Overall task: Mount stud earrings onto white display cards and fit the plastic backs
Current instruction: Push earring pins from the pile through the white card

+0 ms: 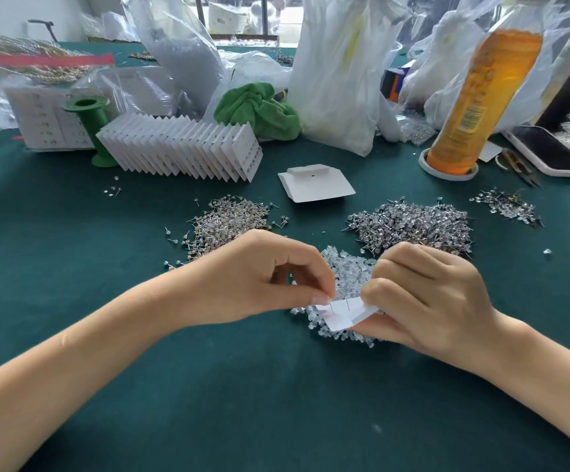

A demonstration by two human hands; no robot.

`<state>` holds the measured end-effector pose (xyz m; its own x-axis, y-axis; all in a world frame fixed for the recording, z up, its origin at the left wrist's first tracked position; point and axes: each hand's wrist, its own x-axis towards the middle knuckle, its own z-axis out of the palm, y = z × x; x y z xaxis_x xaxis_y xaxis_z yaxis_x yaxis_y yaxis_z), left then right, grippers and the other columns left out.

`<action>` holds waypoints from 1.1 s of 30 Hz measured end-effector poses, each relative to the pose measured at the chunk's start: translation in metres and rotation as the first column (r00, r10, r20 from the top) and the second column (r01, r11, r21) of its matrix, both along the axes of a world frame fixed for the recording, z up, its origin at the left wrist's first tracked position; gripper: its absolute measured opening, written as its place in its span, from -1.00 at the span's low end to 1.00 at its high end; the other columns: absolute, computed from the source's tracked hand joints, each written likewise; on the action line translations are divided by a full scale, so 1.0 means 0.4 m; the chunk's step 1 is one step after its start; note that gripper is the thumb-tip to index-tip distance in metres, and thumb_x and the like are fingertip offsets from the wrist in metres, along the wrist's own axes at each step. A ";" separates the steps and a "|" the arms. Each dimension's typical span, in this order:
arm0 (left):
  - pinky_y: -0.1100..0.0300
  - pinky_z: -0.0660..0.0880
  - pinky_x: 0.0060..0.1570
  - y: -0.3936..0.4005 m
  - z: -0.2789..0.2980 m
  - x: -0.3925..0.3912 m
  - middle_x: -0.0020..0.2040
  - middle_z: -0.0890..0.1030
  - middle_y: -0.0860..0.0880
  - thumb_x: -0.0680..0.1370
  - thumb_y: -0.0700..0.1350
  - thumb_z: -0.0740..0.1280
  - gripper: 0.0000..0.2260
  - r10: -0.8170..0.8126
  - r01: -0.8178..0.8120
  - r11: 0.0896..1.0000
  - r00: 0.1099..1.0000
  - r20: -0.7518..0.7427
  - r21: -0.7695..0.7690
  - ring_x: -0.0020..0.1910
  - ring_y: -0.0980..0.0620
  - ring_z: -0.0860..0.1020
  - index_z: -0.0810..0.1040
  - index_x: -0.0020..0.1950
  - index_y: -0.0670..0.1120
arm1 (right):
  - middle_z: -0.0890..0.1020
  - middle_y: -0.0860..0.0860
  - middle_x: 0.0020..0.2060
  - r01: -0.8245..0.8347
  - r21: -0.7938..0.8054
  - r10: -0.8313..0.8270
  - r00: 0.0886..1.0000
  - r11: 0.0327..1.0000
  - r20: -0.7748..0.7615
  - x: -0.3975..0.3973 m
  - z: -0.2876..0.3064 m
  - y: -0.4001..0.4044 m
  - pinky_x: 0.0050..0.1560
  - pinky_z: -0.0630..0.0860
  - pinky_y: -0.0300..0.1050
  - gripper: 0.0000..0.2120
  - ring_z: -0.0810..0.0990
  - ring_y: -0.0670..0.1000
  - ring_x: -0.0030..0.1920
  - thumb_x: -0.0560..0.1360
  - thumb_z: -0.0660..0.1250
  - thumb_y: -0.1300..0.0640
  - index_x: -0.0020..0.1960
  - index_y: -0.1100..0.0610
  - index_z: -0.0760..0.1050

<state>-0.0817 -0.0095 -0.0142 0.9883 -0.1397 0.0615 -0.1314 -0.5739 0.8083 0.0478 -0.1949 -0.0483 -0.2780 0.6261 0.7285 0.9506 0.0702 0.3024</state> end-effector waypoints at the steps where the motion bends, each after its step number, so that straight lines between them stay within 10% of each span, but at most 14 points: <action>1: 0.31 0.42 -0.32 -0.001 0.001 0.000 -0.23 0.62 0.14 0.49 -0.18 0.42 -0.93 0.002 -0.002 1.000 1.000 0.001 0.006 -0.33 0.26 0.49 0.63 -0.07 -0.02 | 0.49 0.06 -0.46 0.002 0.000 -0.002 1.000 1.000 0.003 0.000 0.001 0.000 -0.47 0.46 -0.11 -0.49 0.47 0.11 -0.45 0.62 0.18 0.01 -0.44 0.22 0.49; 33: 0.37 0.36 -0.30 -0.010 0.014 -0.008 -0.21 0.59 0.13 0.49 -0.24 0.42 -0.93 -0.077 0.027 0.969 0.977 0.199 0.244 -0.21 0.16 0.54 0.61 -0.09 -0.08 | 0.48 0.05 -0.46 -0.006 -0.044 0.008 0.999 0.999 0.041 -0.004 0.008 -0.001 -0.45 0.46 -0.17 -0.55 0.49 0.09 -0.43 0.60 0.19 0.08 -0.43 0.20 0.48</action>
